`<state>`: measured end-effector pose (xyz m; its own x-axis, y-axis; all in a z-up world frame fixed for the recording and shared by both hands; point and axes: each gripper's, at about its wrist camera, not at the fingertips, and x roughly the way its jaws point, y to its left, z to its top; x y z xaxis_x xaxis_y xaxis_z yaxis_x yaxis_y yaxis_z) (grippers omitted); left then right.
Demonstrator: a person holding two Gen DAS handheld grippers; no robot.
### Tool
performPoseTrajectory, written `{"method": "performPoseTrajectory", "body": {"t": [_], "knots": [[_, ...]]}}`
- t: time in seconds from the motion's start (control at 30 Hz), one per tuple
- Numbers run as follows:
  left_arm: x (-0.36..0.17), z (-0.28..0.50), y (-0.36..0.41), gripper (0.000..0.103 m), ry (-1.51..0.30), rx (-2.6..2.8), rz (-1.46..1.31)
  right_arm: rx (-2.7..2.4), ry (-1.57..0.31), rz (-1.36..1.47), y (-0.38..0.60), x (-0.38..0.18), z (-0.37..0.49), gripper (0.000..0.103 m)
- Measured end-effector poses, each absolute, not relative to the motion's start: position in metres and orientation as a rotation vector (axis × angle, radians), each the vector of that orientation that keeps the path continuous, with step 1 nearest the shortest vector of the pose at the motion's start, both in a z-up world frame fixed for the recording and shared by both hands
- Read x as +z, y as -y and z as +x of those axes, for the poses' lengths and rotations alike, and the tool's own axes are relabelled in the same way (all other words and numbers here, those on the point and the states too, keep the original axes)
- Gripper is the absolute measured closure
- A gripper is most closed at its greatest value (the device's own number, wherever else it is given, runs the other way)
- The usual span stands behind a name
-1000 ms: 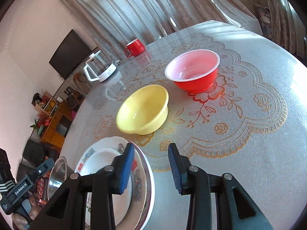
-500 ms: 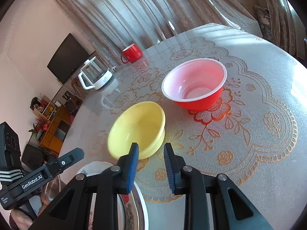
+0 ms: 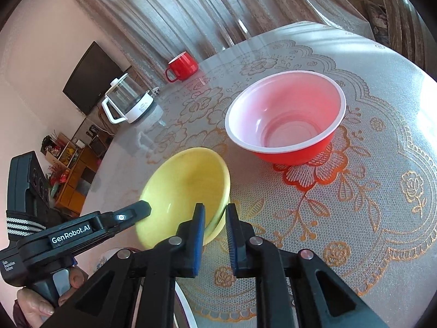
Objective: Organize plates and bowls
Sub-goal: 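Move both tools to the yellow bowl and grip its rim, then lift the yellow bowl with both tools over the steel basin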
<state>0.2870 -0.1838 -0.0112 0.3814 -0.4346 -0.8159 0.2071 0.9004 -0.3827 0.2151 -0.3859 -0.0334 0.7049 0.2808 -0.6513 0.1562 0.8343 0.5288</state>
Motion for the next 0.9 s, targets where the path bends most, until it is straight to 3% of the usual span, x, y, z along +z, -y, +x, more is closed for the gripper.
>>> {"method": "performPoseTrajectory", "body": {"t": [0.47,0.9], "knots": [[0.032,0.245,0.169,0.089,-0.956,-0.417,-0.172,0.104,-0.735,0.616,0.382,-0.011,0.196,0.090],[0.066,0.183,0.099,0.089,-0.832,-0.383,-0.214,0.213,-0.685,0.554,0.330,0.024,0.167,0.090]]}}
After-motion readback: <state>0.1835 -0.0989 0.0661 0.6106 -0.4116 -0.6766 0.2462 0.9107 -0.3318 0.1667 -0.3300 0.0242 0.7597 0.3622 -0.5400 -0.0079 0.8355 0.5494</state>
